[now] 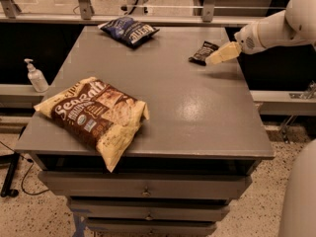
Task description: Move rxbar chocolate near blue chip bag
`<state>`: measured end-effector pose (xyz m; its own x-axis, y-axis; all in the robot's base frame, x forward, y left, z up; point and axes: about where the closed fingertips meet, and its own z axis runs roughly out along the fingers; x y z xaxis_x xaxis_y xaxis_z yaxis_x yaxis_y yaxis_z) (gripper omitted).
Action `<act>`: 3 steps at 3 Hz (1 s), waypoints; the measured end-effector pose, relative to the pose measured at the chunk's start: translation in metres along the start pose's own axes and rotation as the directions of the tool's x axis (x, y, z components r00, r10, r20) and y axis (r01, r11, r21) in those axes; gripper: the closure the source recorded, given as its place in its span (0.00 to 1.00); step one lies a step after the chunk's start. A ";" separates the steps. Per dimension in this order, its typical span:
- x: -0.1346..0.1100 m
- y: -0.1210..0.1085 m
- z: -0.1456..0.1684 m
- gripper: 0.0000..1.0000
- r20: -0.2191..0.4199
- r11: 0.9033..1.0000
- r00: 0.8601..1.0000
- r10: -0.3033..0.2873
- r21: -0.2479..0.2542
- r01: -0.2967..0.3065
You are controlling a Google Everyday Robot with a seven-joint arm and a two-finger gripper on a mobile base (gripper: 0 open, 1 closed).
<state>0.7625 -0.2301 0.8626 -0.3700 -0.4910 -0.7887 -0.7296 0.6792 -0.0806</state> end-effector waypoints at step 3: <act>-0.002 0.004 0.063 0.18 0.059 0.990 0.996 0.065 -0.127 -0.057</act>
Offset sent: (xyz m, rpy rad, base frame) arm 0.0461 0.0312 -0.0383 0.1556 0.0630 0.0534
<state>0.7967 -0.1922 0.8252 -0.3818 -0.4129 -0.8269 -0.7746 0.6311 0.0425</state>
